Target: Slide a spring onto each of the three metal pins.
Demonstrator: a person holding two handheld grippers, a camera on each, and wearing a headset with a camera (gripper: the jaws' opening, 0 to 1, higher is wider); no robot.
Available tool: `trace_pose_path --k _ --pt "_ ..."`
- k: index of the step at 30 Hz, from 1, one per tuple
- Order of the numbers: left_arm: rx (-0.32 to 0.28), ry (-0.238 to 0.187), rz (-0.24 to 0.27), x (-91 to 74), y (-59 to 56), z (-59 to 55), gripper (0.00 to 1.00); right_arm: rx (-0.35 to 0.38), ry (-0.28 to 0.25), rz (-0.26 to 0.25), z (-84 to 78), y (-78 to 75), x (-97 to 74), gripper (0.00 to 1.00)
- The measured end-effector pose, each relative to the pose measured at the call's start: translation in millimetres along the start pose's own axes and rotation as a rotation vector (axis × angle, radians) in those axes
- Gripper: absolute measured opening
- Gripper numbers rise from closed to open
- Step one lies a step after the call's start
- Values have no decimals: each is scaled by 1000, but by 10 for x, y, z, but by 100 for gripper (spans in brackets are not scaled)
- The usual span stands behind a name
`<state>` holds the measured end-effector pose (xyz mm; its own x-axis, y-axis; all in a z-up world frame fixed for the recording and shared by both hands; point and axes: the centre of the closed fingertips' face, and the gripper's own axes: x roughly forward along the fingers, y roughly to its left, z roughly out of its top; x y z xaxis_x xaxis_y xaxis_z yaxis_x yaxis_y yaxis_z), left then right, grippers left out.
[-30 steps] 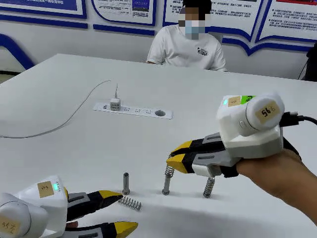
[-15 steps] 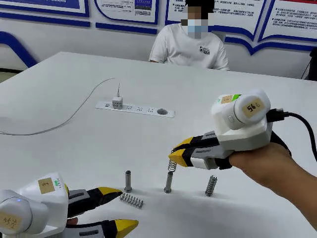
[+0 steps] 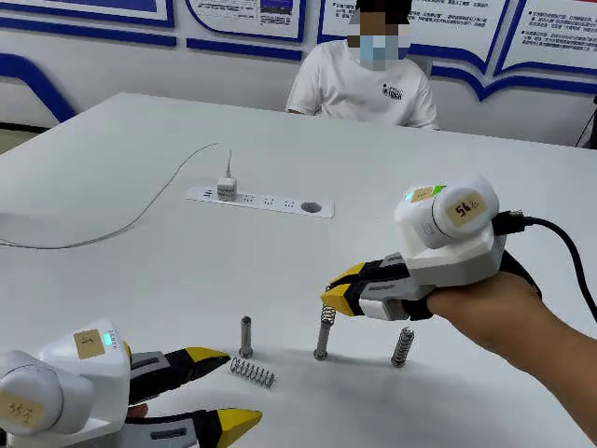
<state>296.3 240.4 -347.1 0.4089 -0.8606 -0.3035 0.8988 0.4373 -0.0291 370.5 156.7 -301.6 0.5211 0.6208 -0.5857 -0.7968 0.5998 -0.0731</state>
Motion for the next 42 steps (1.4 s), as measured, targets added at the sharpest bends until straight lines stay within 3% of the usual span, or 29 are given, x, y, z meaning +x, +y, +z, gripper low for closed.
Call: trace_pose_path --k 20,42 --pt "1 10 3 -7 14 -25 44 14 12 -2 -145 4 122 12" --pt "2 16 -2 13 3 -37 43 41 70 -5 -411 43 326 12"
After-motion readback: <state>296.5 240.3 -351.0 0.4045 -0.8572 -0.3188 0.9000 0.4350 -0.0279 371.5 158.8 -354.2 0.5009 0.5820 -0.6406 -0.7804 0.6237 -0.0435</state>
